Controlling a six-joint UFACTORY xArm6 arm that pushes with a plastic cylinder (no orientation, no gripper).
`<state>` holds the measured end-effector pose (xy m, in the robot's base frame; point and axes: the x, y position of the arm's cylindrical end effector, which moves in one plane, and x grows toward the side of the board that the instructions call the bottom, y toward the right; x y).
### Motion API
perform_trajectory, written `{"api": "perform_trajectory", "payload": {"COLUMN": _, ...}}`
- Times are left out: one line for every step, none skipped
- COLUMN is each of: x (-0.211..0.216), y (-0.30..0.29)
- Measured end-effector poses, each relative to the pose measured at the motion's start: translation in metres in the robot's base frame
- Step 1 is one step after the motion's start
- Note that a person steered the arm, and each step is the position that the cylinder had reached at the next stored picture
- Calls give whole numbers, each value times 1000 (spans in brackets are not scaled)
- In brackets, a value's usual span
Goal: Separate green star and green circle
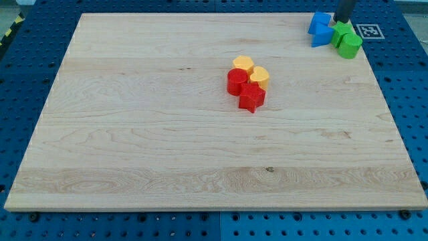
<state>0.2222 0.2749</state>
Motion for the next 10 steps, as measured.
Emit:
{"api": "perform_trajectory", "payload": {"x": 30, "y": 3}}
{"api": "perform_trajectory", "payload": {"x": 69, "y": 17}}
{"api": "perform_trajectory", "payload": {"x": 108, "y": 28}}
{"api": "perform_trajectory", "payload": {"x": 139, "y": 31}}
{"api": "perform_trajectory", "payload": {"x": 96, "y": 38}}
{"api": "perform_trajectory", "payload": {"x": 54, "y": 25}}
{"api": "perform_trajectory", "payload": {"x": 48, "y": 8}}
{"api": "perform_trajectory", "payload": {"x": 70, "y": -3}}
{"api": "perform_trajectory", "payload": {"x": 118, "y": -3}}
{"api": "perform_trajectory", "payload": {"x": 162, "y": -3}}
